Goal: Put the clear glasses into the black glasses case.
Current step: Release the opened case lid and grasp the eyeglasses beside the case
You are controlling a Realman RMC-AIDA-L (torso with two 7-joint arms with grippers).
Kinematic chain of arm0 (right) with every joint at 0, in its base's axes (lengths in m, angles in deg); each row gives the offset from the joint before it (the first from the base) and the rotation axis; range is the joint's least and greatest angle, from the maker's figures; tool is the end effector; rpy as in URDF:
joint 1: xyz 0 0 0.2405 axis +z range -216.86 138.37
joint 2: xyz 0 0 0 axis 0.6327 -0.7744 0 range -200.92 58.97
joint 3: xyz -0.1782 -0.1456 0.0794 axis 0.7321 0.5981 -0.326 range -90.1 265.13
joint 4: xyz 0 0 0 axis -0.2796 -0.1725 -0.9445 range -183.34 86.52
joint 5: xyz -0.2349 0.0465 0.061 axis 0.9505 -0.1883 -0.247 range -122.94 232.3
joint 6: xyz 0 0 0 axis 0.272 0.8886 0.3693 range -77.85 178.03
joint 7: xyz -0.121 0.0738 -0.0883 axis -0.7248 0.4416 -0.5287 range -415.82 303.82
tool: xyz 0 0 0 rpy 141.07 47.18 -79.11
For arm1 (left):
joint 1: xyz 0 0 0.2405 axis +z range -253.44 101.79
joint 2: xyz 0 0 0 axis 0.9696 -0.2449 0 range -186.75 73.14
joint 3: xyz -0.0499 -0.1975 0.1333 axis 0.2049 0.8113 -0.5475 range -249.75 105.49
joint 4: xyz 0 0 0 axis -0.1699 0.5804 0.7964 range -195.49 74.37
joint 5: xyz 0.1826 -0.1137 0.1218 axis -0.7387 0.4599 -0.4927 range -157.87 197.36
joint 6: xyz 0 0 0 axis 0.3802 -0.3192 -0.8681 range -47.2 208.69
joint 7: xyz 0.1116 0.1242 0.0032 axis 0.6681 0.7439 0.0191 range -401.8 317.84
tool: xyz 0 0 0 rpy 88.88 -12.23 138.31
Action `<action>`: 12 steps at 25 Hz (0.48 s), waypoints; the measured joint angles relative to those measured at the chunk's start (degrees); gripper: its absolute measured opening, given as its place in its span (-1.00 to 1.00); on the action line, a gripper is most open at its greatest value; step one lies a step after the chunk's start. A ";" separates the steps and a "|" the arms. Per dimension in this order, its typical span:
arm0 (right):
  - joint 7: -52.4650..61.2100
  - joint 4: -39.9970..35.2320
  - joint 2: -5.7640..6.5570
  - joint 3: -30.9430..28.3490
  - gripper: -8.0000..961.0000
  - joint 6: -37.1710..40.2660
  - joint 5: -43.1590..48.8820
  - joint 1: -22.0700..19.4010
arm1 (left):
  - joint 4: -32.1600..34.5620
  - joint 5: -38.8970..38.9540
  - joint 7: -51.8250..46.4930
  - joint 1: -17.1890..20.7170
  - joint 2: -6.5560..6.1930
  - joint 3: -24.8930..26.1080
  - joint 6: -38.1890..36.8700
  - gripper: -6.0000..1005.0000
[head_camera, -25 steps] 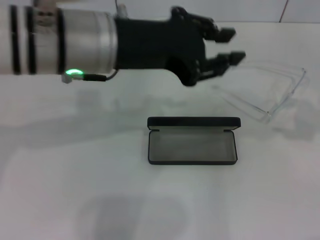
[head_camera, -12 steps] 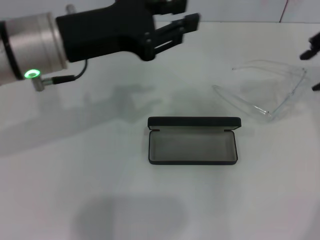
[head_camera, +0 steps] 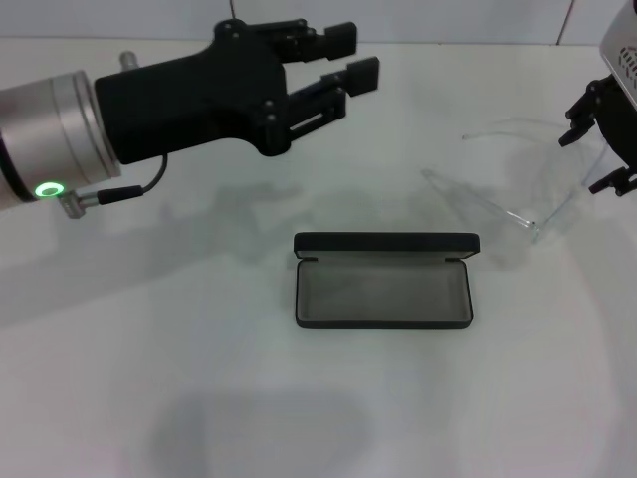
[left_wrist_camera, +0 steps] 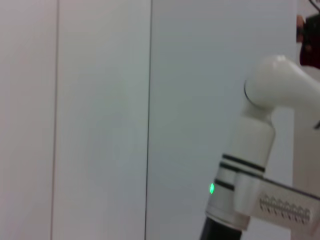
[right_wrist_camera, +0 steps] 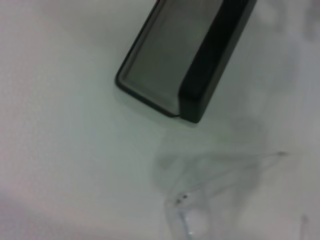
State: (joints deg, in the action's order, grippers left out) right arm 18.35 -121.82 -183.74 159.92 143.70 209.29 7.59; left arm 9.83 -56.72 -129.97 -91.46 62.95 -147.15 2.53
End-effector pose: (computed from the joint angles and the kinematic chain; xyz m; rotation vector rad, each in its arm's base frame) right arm 0.1402 0.4373 0.0526 -2.7111 -0.8776 -0.9479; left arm -0.1299 0.3578 0.0198 -2.6080 -0.2444 -1.0927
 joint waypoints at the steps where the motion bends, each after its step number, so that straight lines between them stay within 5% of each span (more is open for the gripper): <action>1: -0.11 0.35 -0.03 -0.01 0.21 -0.15 0.07 -0.13 | -0.28 0.36 0.04 0.11 -0.01 0.26 -0.08 -0.27; 12: -0.46 6.97 -1.01 1.34 0.21 -3.54 3.87 0.80 | -2.48 0.86 2.08 0.18 0.04 1.47 -0.30 -0.27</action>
State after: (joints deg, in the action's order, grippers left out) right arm 17.89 -114.85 -184.75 161.27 140.16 213.16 8.40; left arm 7.35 -55.86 -127.89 -91.28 62.99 -145.68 2.23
